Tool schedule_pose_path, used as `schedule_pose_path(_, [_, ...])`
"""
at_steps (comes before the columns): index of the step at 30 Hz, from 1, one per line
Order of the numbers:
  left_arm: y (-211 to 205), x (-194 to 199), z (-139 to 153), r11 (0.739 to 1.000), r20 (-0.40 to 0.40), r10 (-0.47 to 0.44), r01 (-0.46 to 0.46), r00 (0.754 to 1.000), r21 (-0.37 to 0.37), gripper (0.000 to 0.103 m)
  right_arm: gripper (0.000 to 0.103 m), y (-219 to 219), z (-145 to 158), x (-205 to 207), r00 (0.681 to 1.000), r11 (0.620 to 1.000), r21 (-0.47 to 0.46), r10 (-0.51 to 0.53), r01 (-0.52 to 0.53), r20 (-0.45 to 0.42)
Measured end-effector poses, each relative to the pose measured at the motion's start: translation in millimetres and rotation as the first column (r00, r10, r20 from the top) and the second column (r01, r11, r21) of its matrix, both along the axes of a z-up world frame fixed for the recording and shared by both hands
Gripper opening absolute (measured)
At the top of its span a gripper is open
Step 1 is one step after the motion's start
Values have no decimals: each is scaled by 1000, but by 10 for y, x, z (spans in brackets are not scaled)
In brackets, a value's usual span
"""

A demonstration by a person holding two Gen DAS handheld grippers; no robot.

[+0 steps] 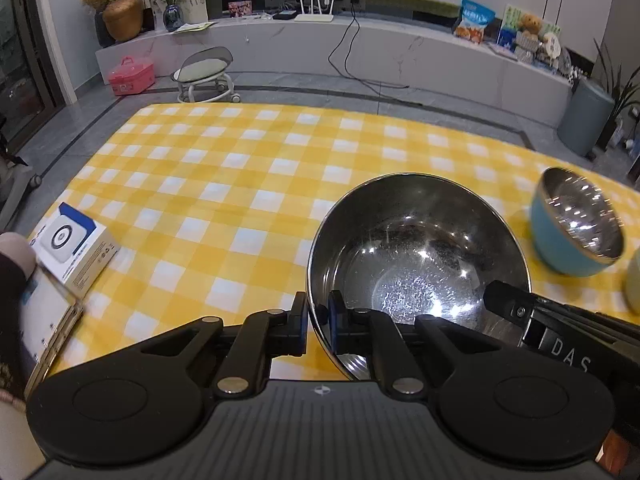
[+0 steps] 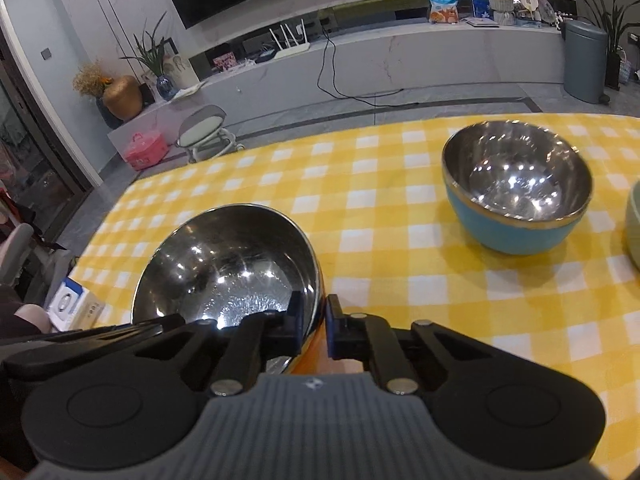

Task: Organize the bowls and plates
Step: 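Lift the orange bowl with both tools and carry it beside the plate stack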

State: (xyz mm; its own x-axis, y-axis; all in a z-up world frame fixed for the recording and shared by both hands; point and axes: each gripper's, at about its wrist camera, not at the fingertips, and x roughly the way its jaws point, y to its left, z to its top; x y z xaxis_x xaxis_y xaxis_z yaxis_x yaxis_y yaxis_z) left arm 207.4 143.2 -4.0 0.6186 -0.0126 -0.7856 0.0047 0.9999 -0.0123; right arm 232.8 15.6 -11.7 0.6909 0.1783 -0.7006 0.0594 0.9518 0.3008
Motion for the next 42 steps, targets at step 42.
schedule_pose_path(42, [-1691,-1365,-176,971,-177,-134,94,975,-219,12,4,-2155,68,-1837,965,965,124,-208,229,-162])
